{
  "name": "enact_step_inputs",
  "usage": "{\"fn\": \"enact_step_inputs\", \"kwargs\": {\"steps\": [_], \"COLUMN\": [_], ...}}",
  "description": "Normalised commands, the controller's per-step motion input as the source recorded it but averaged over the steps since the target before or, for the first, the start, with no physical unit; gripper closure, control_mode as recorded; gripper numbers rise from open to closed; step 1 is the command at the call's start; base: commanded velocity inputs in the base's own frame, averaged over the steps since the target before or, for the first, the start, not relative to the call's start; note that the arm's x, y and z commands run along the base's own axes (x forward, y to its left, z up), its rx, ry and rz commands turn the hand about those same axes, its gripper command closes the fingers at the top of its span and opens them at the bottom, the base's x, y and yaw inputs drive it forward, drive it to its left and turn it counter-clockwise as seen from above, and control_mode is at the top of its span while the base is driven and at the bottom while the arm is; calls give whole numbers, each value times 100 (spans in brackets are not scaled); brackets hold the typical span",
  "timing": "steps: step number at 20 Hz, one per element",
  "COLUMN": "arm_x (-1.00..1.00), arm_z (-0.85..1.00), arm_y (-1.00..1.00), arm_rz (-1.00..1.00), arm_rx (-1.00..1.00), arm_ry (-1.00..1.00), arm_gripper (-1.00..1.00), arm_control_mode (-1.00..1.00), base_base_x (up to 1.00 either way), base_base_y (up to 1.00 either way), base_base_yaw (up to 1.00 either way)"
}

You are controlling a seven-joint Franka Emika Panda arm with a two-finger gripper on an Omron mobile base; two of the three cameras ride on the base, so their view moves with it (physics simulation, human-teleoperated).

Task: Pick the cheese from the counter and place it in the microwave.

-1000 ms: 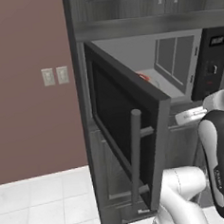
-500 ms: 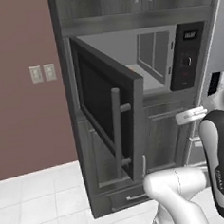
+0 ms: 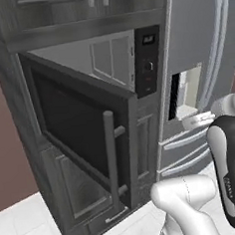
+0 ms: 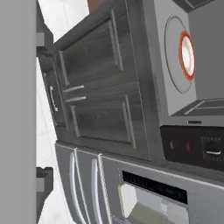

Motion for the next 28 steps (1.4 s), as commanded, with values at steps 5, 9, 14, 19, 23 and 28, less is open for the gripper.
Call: {"fn": "enact_step_inputs", "kwargs": {"steps": [5,9,14,19,23,28], "arm_x": [0,0,0,0,0,0], "arm_z": [0,0,0,0,0,0], "arm_y": [0,0,0,0,0,0], "arm_rz": [0,0,0,0,0,0], "arm_rx": [0,0,0,0,0,0], "arm_ry": [0,0,0,0,0,0], "arm_gripper": [-100,-100,-100,-100,-100,-100], "arm_control_mode": [100,100,100,100,100,100], "base_base_x": [-2,0,5,5,4,6], "base_base_y": [-4,0,0,0,0,0], "base_base_yaw": [-68,-72,-81,-88,-88,-88]}}
